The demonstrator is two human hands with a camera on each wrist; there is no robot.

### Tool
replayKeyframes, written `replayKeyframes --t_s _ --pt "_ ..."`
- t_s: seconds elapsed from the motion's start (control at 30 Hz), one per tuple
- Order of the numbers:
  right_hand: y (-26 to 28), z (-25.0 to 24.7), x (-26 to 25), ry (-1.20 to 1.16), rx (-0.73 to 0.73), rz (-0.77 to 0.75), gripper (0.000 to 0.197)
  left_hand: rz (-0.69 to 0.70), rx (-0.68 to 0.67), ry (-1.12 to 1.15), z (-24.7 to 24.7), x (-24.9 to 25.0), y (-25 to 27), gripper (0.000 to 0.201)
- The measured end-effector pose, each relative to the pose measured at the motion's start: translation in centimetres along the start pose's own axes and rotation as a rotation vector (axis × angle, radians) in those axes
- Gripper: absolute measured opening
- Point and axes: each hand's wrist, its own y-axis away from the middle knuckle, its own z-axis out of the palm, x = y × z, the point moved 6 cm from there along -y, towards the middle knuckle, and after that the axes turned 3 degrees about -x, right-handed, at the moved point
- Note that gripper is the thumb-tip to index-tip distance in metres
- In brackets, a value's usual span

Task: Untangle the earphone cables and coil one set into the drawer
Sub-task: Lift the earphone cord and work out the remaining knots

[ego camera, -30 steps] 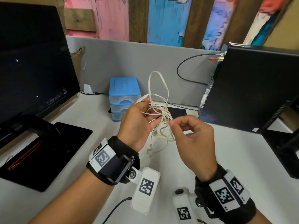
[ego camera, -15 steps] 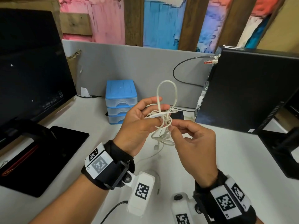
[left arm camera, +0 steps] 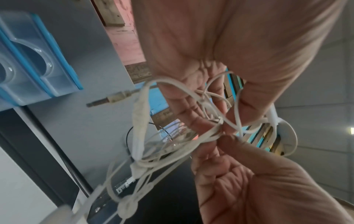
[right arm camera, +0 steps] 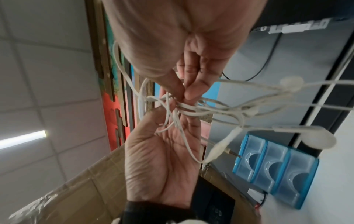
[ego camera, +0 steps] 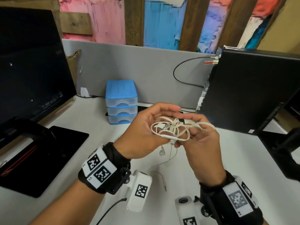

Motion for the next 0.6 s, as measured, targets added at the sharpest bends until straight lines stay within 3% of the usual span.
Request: replayKeyframes --t_s 0.1,0.27,0.43,0.6 --pt "-0.1 0.2 0.1 -0.056 -0.022 0.040 0.035 0.004 -0.051 0.086 0.2 0.3 0.2 0.053" --pt "-0.4 0.0 0.5 -0.128 -0.075 0.101 0.041 -0.051 -0.175 0.258 0.0 0.8 0.4 0.069" --pt "-0.7 -0.4 0.4 -0.242 -0.084 0.170 0.051 -0.079 -0.089 0.145 -0.9 0.2 0.2 0.040" --pt "-0.4 -0.1 0.9 -0.274 -0.121 0.250 0.039 -0.067 0.014 0.075 -1.1 0.3 0.0 0.028"
